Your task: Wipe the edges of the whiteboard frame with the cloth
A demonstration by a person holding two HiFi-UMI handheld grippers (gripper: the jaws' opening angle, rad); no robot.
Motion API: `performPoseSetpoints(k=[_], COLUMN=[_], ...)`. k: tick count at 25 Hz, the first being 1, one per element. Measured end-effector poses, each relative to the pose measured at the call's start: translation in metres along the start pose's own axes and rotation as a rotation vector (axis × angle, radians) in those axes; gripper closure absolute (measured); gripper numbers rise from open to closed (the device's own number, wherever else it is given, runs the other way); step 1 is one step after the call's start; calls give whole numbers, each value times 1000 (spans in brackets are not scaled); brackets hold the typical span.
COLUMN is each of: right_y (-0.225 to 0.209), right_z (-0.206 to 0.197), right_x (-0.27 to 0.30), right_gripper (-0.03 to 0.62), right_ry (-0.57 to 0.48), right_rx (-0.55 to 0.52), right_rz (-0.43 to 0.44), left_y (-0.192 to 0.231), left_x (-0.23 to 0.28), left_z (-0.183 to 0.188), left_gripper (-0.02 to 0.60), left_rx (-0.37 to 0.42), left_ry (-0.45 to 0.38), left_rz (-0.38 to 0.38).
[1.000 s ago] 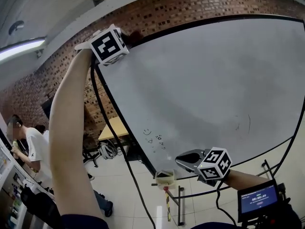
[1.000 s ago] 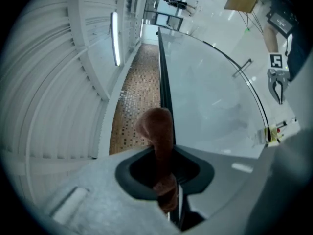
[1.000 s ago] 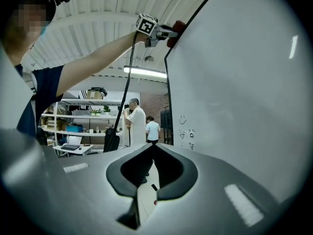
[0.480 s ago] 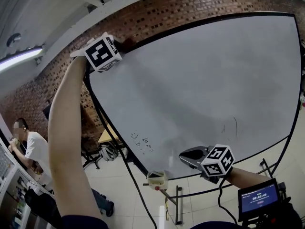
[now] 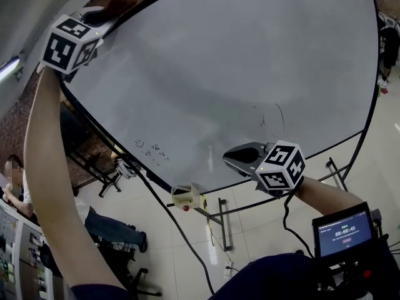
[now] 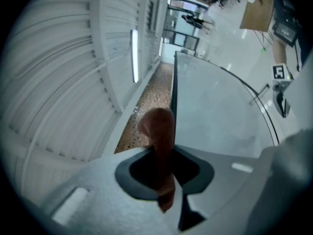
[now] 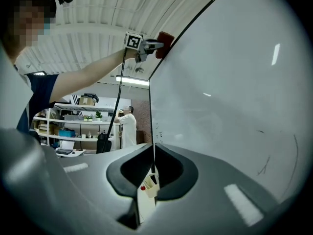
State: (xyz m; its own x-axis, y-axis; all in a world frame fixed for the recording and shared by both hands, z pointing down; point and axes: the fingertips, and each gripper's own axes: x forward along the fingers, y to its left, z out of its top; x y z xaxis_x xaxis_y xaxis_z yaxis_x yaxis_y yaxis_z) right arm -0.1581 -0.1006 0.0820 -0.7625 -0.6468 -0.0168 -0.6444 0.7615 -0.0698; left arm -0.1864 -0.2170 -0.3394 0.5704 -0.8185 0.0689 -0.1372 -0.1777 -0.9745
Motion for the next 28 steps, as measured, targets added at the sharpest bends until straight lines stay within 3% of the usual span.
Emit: performPoseSetpoints(k=[2, 4, 8, 11, 15, 17, 19, 22, 28], right_y=[-6, -14, -31, -43, -72, -85, -92, -92, -84], right_z=[5, 14, 20, 11, -6, -18, -28, -42, -92], right_x=[-25, -49, -74, -93, -135, -160, -176, -188, -218], right_gripper=[576, 576, 576, 576, 576, 576, 576, 574, 576], right_ry=[-10, -27, -63, -86, -118, -119, -129, -138, -125], right_rx=[3, 4, 19, 26, -9, 5, 34, 45, -53], right_rz=[-25, -44, -93, -168, -319, -370, -400, -438, -501], left_y=[-12, -40, -136, -225, -351, -401, -440, -487, -585], left_x=[-17, -38, -61, -73, -82, -81, -79, -78, -76], left_z=[36, 73, 95, 100, 116, 136, 143, 131, 113], left_gripper=[515, 515, 515, 515, 514, 514, 514, 514, 514], left_rx=[-114, -211, -418, -600, -734, -871, -984, -1075, -1266], left_ry=[-147, -277, -398, -465, -461, -453, -436, -367, -208], left_rz=[-5, -68, -200, -242, -255, -318, -365, -367, -396])
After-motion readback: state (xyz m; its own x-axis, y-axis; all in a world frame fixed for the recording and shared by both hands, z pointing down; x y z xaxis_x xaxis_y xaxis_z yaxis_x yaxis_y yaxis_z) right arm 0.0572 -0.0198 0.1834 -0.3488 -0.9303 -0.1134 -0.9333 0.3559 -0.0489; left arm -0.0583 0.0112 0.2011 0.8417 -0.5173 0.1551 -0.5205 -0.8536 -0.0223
